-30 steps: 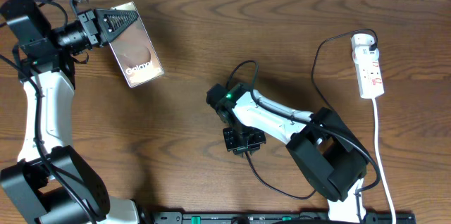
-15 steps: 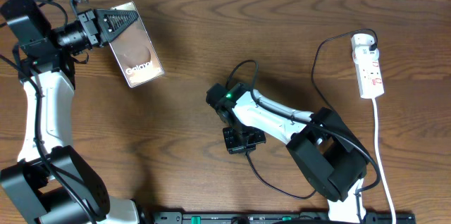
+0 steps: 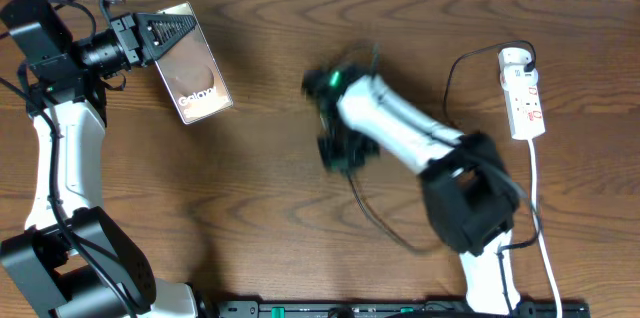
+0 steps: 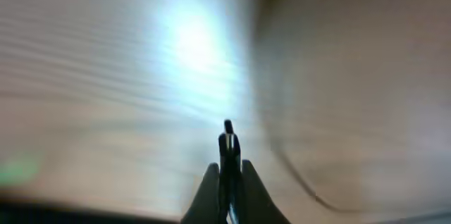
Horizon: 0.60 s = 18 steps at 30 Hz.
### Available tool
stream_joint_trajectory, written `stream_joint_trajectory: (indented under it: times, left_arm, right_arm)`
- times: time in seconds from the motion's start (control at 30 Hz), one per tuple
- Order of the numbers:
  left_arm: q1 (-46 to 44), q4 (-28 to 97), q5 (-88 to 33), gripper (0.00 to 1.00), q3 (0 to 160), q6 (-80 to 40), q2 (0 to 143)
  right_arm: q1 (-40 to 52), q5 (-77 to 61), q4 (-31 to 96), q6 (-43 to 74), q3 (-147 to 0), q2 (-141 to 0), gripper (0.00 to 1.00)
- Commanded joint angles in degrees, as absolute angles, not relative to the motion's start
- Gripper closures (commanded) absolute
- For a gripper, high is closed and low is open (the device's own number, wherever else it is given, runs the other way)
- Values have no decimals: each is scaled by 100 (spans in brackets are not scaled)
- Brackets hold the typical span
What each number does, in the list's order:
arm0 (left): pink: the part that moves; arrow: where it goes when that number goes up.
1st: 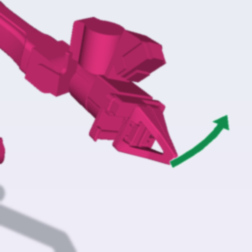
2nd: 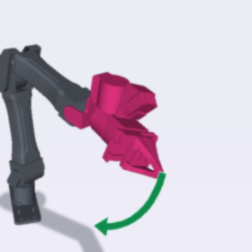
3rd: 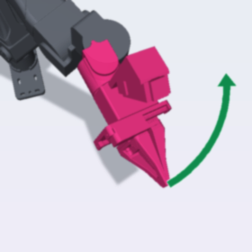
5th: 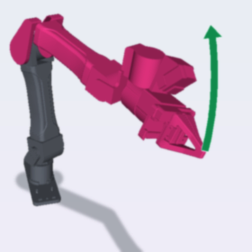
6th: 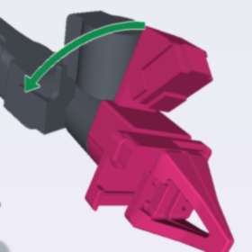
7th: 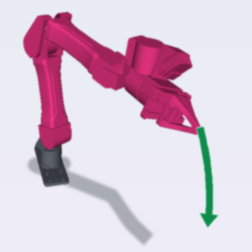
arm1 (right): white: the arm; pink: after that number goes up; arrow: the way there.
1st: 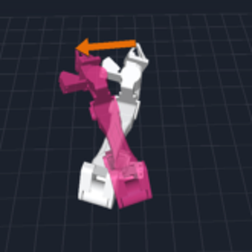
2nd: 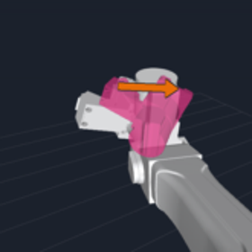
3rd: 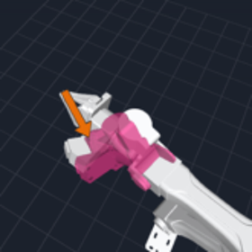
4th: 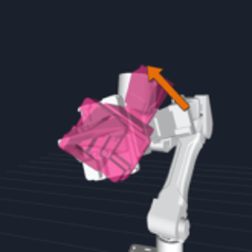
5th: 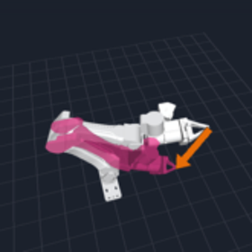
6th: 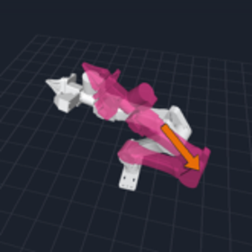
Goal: Plug charger to phone and switch on socket
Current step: 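Lift the plug and carry it toward the phone's bottom edge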
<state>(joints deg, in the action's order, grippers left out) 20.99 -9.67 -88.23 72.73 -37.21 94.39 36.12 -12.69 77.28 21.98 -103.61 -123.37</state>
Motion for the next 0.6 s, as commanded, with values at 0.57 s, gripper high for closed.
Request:
stream_joint_trajectory:
  times: [0.57]
  left_arm:
    - [2119,-1017,-8936,92,7286,-3557,9419]
  right_arm:
    - [2714,-7822,7856,-3074,-12068,-12189,99]
